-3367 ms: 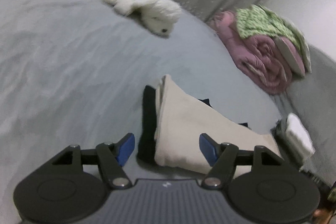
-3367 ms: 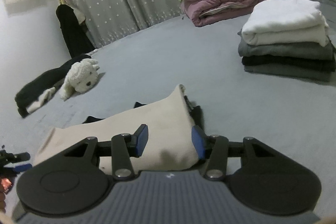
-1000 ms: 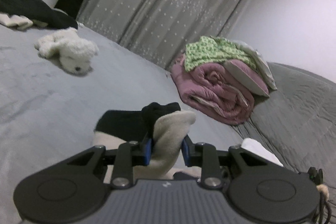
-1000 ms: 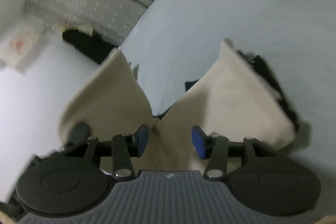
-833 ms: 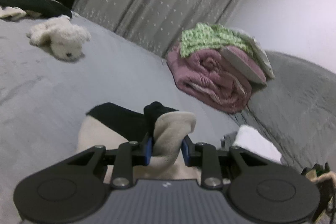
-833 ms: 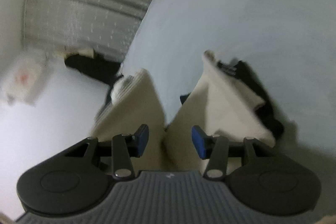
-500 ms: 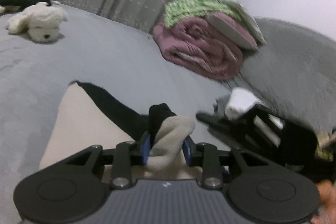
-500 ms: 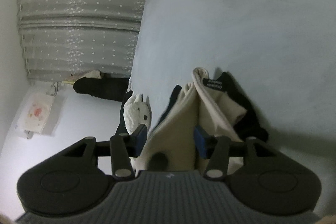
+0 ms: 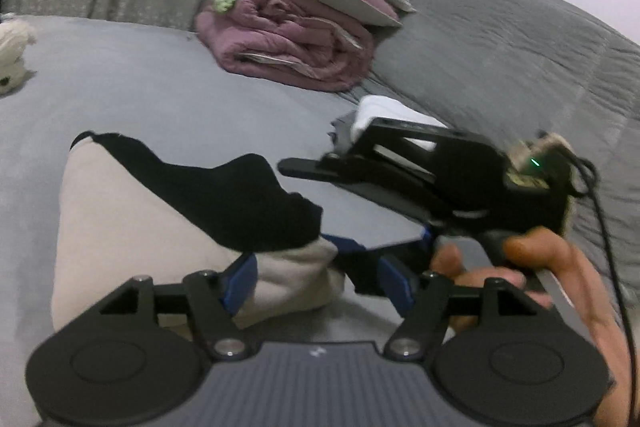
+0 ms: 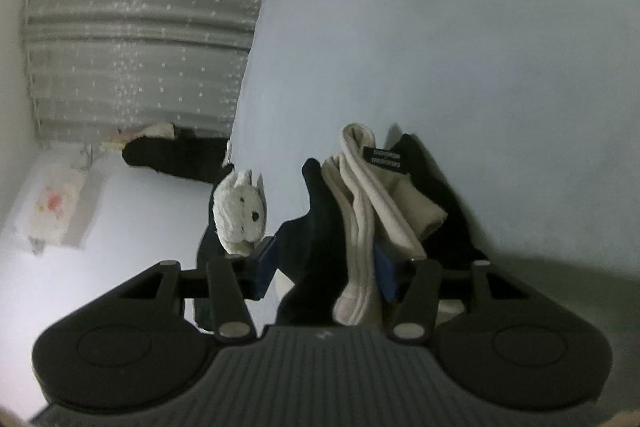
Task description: Fold clothes
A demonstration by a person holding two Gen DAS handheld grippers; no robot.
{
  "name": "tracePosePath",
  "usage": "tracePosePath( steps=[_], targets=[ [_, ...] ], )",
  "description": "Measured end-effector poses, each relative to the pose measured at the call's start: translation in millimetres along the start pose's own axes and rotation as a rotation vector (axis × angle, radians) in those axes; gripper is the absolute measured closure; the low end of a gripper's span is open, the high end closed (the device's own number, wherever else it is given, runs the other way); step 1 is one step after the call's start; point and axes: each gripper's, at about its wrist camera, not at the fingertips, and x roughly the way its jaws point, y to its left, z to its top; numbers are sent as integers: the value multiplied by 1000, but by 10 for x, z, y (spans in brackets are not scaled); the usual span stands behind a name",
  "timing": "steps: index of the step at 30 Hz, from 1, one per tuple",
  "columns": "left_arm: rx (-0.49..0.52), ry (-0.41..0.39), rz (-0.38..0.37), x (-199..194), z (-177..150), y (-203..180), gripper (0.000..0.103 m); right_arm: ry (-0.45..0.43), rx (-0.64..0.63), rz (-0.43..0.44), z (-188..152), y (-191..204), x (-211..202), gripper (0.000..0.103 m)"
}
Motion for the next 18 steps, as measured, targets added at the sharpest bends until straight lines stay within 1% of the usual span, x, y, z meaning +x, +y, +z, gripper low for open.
tracePosePath(
  steps=[2, 4, 5, 7, 8, 9, 10, 12, 14, 16, 18],
  targets=[
    [7, 10, -19, -94, 2, 52, 34, 2, -46, -13, -18, 43, 34, 52],
    [-4, 6, -19, -191, 4, 134, 34, 4, -92, -27, -36, 87, 69, 57],
    [-16, 2, -15, -228, 10, 185, 35, 3, -117, -34, -49, 109, 84, 64],
    [-60, -15, -9, -287, 36, 314, 36, -5, -181, -51, -89, 167, 105, 75],
    [-83, -26, 1, -317, 43, 383, 37, -11, -225, -65, -116, 217, 104, 78],
    [-106, -38, 14, -347, 49, 453, 38, -18, -268, -79, -142, 267, 104, 78],
    [-128, -51, 34, -370, 57, 526, 41, -25, -306, -85, -168, 316, 98, 80],
    [-167, -74, 79, -390, 84, 653, 45, -39, -356, -70, -211, 403, 66, 81],
    [-203, -95, 122, -386, 108, 753, 52, -58, -376, -42, -215, 455, 11, 82],
    [-230, -112, 151, -351, 139, 824, 58, -72, -387, -27, -196, 464, -35, 82],
    [-232, -107, 162, -277, 156, 850, 59, -83, -390, -19, -170, 452, -67, 82]
  ],
)
